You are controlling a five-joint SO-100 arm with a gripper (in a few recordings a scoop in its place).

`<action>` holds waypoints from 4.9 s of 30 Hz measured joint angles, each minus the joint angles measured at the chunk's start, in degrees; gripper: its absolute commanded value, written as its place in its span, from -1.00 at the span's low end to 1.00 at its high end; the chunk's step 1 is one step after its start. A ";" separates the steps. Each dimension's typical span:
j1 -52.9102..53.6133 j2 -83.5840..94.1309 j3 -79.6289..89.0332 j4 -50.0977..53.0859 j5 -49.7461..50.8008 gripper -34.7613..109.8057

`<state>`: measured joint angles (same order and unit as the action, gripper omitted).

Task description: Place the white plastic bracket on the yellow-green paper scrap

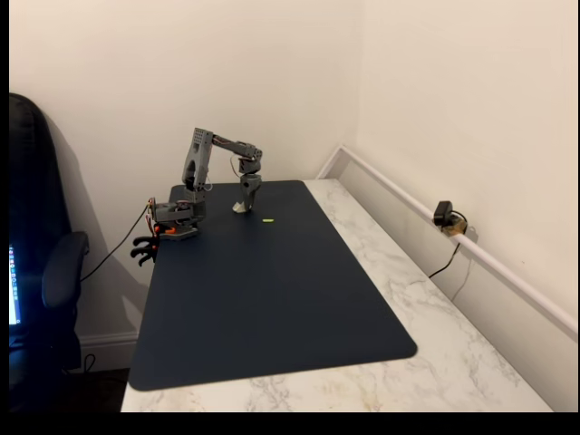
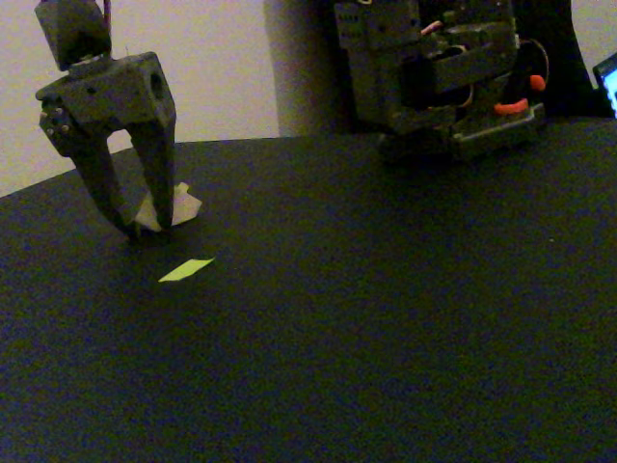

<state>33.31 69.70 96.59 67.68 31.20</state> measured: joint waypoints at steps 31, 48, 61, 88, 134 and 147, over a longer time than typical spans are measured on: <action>2.99 8.09 11.78 -1.76 0.35 -0.48; 4.39 18.81 23.03 -2.72 5.54 0.19; 4.66 43.51 30.50 12.92 13.54 0.13; 18.90 50.36 33.84 21.53 28.92 0.10; 13.97 29.79 13.62 20.39 5.80 0.15; 15.56 10.90 -1.05 13.89 -4.66 0.16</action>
<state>48.87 80.60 95.54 81.56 26.54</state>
